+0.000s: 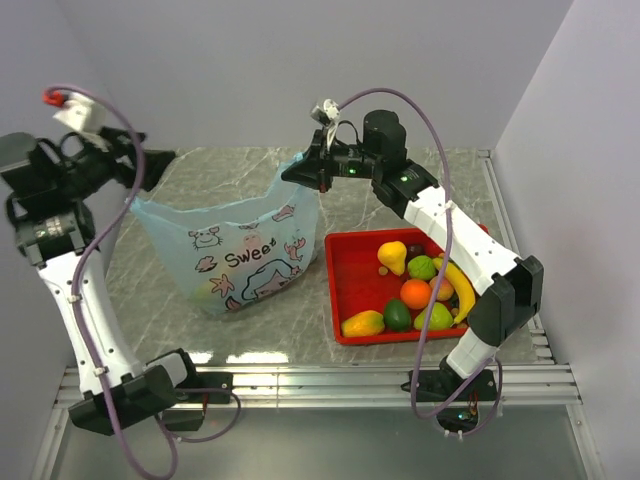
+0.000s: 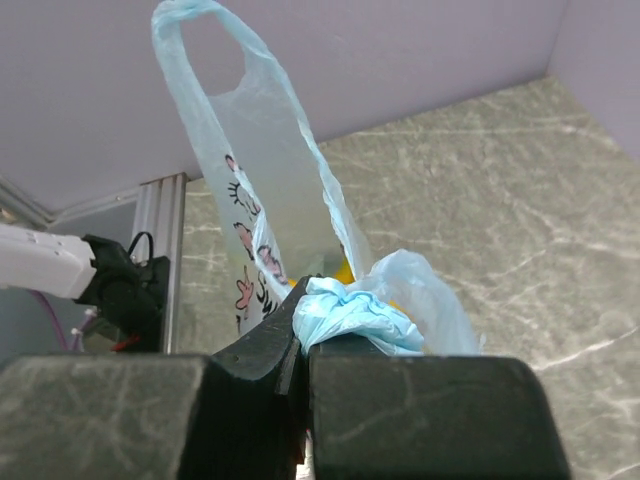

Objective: Place the fake fruits into the plastic bag and tie a complex knot

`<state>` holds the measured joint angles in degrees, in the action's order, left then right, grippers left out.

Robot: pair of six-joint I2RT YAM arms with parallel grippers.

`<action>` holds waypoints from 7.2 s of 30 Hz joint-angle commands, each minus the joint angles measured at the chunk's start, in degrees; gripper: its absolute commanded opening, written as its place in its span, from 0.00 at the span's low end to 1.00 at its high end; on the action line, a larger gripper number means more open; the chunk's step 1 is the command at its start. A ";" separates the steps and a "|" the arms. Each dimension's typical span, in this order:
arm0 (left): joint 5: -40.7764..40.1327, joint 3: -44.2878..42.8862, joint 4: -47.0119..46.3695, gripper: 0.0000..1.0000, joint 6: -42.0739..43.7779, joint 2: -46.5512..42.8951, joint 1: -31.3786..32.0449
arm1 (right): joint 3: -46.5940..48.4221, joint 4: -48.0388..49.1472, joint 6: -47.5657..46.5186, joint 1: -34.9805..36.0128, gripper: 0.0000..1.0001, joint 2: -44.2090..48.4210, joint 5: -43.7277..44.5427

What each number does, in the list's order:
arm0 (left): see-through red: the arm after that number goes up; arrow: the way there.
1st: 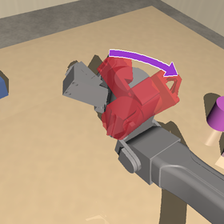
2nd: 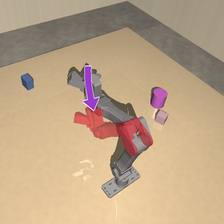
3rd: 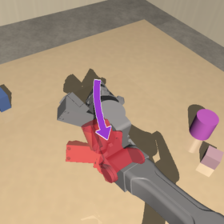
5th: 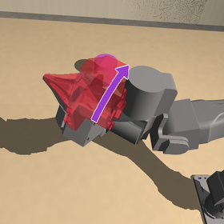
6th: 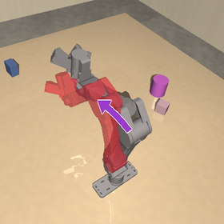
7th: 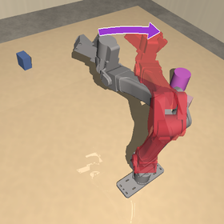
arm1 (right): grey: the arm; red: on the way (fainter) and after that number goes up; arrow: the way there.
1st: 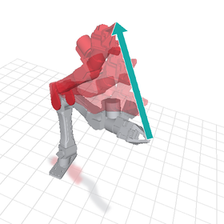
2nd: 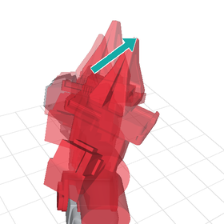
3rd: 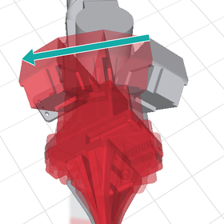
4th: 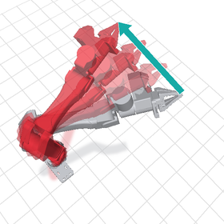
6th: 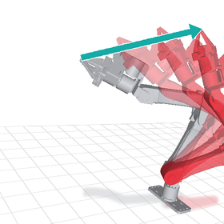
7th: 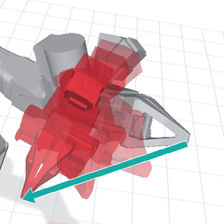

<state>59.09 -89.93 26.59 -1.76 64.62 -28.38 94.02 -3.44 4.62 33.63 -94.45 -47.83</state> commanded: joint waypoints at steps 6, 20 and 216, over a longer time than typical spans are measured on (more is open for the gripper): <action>-0.46 5.91 -11.92 0.66 14.55 2.61 24.85 | 0.38 2.13 -14.45 1.09 0.00 3.66 -8.05; -6.62 9.60 -9.79 0.68 36.13 9.38 42.79 | 3.89 -14.39 -25.89 1.09 0.00 3.14 -11.23; -30.26 38.86 -6.91 0.00 3.96 -23.57 28.64 | -2.86 -8.27 -5.68 3.74 0.83 -13.23 13.91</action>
<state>25.28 -50.48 19.86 5.63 43.16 0.45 90.96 -14.24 -0.25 38.50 -117.19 -33.91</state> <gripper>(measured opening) 0.016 0.774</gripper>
